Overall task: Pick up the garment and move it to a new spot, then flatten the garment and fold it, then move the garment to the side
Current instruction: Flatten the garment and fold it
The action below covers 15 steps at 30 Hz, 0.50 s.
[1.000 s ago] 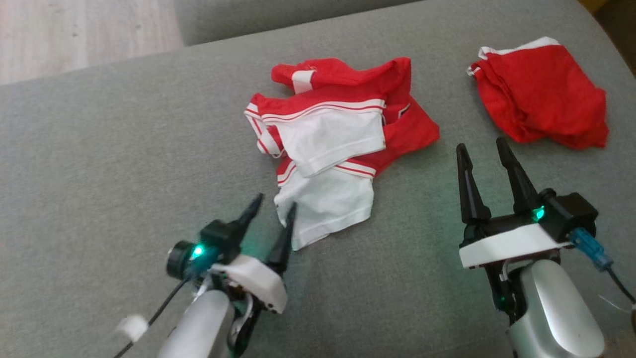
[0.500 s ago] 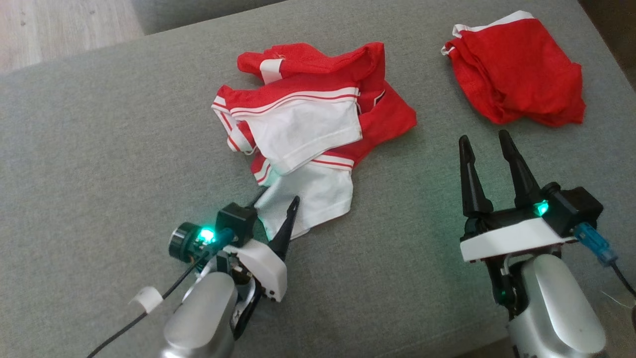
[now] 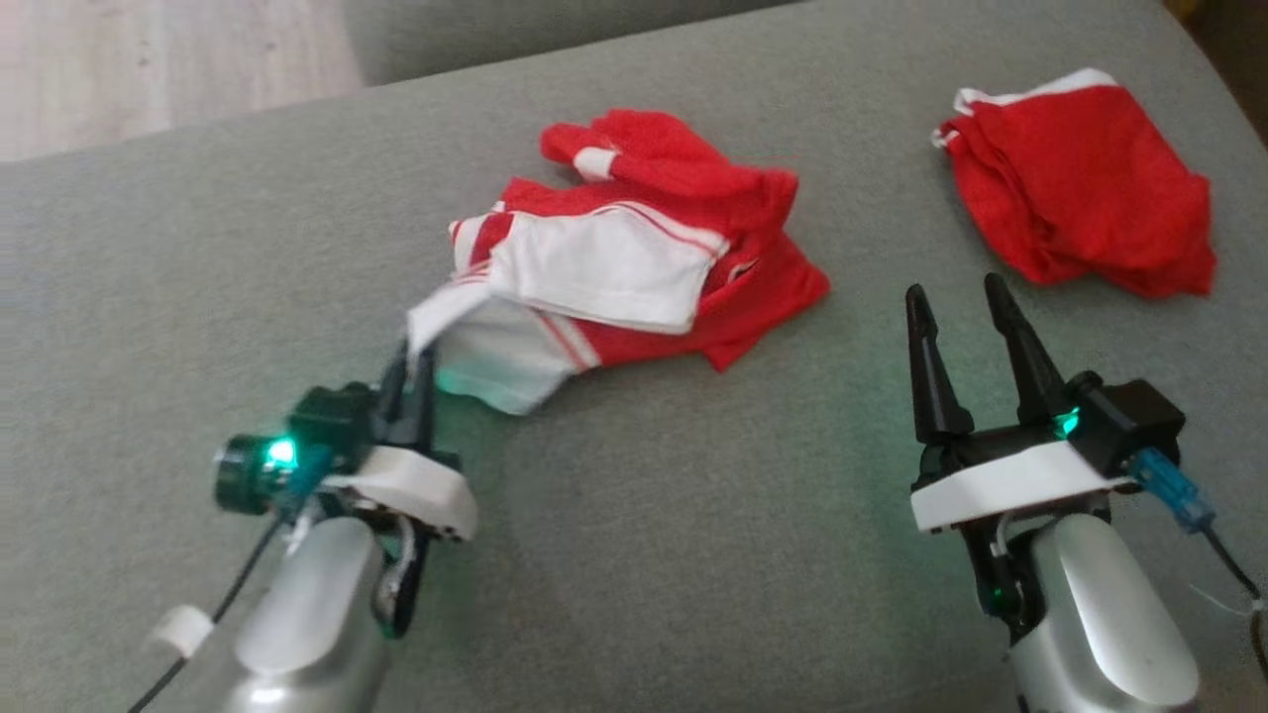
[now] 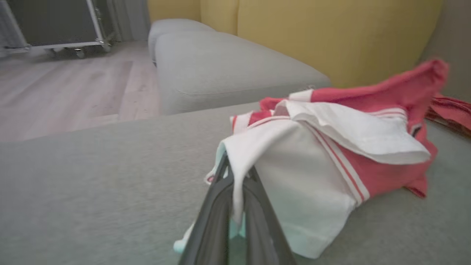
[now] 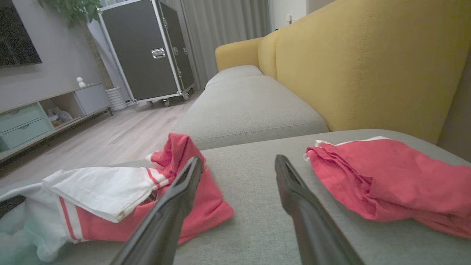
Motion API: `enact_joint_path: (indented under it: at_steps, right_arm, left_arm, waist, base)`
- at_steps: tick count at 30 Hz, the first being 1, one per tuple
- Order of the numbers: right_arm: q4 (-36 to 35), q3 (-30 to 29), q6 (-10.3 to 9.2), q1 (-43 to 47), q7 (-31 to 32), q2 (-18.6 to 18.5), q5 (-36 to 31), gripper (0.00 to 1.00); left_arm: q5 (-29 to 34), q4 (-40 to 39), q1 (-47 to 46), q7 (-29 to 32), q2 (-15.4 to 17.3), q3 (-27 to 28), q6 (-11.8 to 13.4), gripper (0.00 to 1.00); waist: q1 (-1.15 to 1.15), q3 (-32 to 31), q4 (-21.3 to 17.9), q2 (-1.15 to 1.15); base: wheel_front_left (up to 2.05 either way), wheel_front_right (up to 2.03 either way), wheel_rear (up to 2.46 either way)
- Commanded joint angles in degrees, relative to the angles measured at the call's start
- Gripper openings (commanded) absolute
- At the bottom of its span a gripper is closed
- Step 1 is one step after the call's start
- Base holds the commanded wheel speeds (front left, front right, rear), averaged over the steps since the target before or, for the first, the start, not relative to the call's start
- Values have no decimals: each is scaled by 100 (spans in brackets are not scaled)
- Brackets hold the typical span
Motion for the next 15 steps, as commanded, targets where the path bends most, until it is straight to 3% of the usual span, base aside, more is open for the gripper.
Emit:
enact_joint_path:
  at_steps: [1,15]
  right_arm:
    - [-115,176,-5,-137,-61,25,-45,100]
    - [190,363,-5,-28,-61,25,-105,100]
  left_arm:
    - [-86,-235,-55,-93,231,340,119,0]
    - [-410,-745,919,-175,768,1366,812,0]
  waist:
    - [0,-144,191,0]
    - [0,-451,626,0]
  base:
    - [0,0,0]
    - [0,0,0]
